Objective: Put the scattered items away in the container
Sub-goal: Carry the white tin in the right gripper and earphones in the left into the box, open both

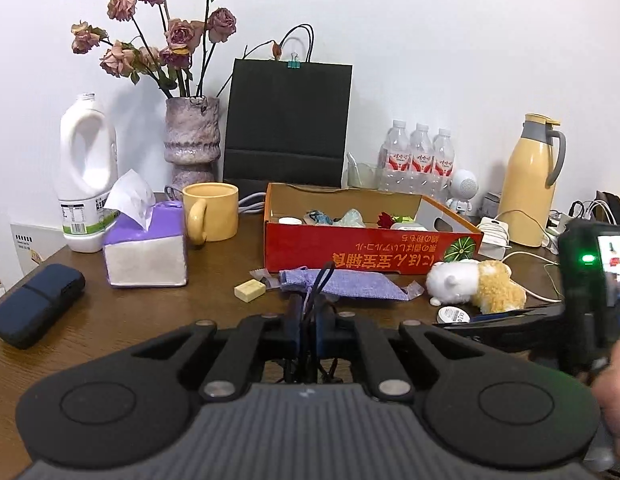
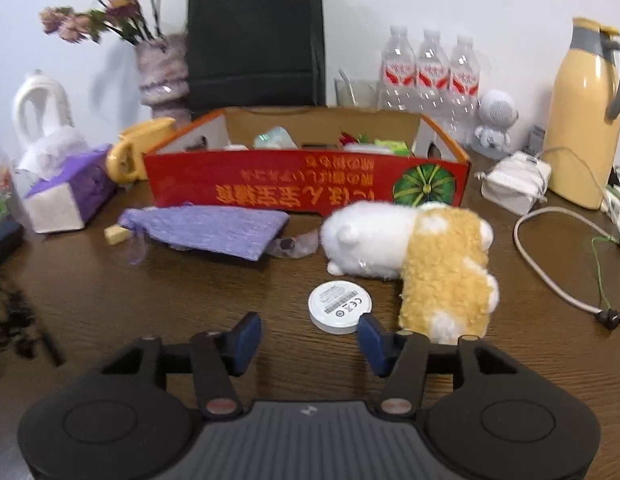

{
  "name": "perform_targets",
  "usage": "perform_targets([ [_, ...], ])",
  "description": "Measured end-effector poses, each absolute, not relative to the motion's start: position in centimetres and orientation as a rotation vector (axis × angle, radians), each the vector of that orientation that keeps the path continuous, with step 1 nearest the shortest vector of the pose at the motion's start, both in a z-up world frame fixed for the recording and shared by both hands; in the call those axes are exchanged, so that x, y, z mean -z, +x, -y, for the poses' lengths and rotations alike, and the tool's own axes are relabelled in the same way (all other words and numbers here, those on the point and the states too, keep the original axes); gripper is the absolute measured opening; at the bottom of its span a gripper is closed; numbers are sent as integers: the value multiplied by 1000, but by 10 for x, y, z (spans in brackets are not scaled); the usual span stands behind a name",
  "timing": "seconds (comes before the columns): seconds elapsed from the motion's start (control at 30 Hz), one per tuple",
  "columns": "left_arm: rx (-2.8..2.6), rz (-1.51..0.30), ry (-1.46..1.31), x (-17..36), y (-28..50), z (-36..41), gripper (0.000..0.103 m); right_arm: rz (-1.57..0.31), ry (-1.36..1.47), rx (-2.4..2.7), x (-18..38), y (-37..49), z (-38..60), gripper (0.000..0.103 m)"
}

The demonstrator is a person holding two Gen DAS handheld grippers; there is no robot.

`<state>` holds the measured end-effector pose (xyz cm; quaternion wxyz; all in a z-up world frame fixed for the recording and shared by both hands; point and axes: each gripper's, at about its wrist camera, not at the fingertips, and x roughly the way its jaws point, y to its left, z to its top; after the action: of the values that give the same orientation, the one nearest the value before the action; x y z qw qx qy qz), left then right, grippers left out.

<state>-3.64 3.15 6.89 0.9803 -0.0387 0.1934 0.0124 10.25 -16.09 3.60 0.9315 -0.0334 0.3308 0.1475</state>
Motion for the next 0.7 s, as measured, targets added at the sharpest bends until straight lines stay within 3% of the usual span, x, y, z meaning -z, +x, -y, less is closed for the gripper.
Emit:
perform_targets([
  [0.23,-23,-410,-86,-62,-27,-37,7,-673,-58,-251,-29,122,159,52],
  [0.3,-23,-418,-87,-60,-23,-38,7,-663,-67,-243,-28,126,159,38],
  [0.5,-5,-419,-84,-59,-24,-37,7,-672,-83,-294,-30,119,155,38],
  [0.7,-2,-375,-67,-71,-59,-22,7,-568,-40,-389,-54,46,167,38],
])
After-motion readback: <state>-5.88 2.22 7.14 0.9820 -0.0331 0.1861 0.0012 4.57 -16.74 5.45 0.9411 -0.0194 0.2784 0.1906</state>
